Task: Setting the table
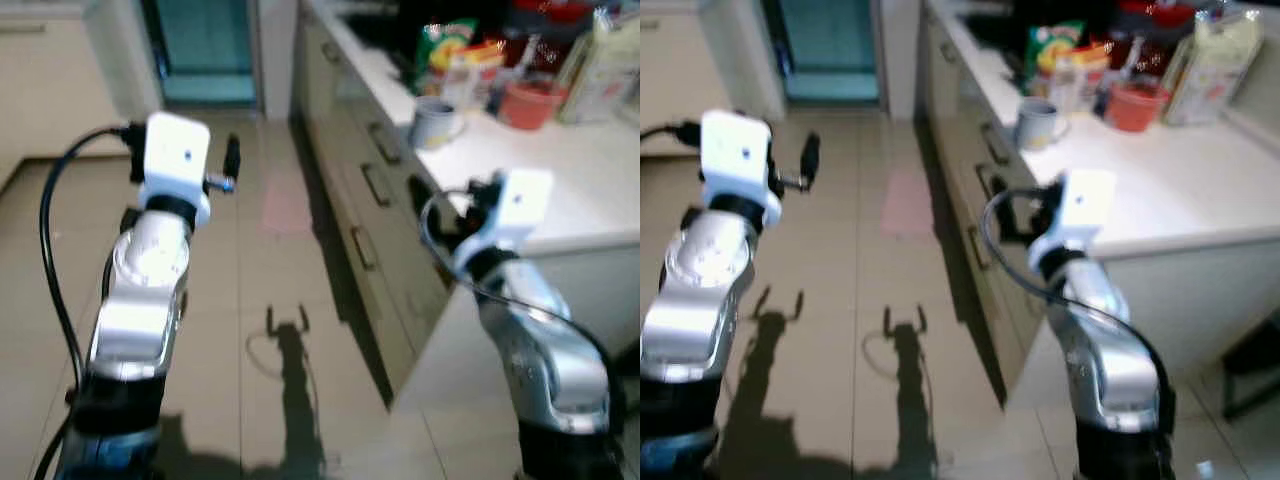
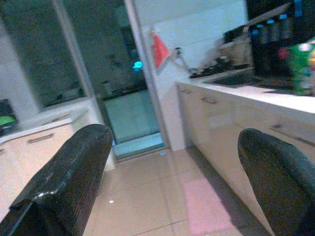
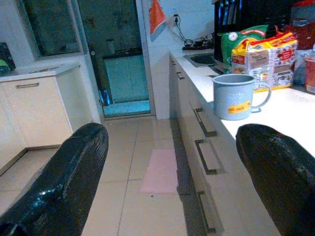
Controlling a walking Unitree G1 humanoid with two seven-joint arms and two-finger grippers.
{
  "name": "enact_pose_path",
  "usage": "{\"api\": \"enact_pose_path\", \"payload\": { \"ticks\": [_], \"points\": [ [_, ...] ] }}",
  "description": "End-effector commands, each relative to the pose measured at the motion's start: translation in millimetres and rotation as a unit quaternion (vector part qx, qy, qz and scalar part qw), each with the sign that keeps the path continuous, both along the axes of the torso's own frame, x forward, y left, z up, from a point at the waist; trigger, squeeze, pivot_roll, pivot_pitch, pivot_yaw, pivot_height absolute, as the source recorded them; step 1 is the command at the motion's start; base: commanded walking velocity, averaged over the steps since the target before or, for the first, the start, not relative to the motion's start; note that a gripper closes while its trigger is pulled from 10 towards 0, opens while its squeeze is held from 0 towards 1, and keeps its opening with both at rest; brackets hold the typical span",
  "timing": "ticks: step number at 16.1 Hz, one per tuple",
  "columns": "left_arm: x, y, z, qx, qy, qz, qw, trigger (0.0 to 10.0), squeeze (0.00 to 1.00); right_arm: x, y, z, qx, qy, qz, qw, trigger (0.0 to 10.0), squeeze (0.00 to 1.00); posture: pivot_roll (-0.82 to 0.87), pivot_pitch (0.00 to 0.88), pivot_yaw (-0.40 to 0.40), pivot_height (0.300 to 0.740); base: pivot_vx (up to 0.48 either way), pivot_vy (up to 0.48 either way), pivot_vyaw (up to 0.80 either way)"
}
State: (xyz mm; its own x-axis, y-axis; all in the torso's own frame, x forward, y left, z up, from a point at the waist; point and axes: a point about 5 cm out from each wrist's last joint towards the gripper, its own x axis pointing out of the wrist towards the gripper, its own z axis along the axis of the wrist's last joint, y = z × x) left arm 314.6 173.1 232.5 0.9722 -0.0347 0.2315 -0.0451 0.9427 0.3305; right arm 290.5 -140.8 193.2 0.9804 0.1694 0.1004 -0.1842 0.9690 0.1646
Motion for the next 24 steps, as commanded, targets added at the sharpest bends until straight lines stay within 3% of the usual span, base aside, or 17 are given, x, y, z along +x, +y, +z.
{"api": "enact_pose_path", "payload": {
  "ticks": [1, 24],
  "points": [
    [-1.6, 7.7, 3.7, 0.002, -0.006, 0.013, 1.0, 10.0, 0.0, -0.3, 6.5, 2.0, 0.001, -0.004, 0.008, 1.0, 10.0, 0.0, 0.04, 0.0, -0.045, 0.74, 0.36, 0.0, 0.0],
    [-2.0, 9.1, 1.9, 0.002, -0.001, 0.014, 1.0, 10.0, 0.0, -0.4, 2.9, 1.0, 0.005, 0.001, -0.002, 1.0, 10.0, 0.0, 0.03, 0.0, -0.045, 0.74, 0.358, 0.0, 0.0]
  ]
}}
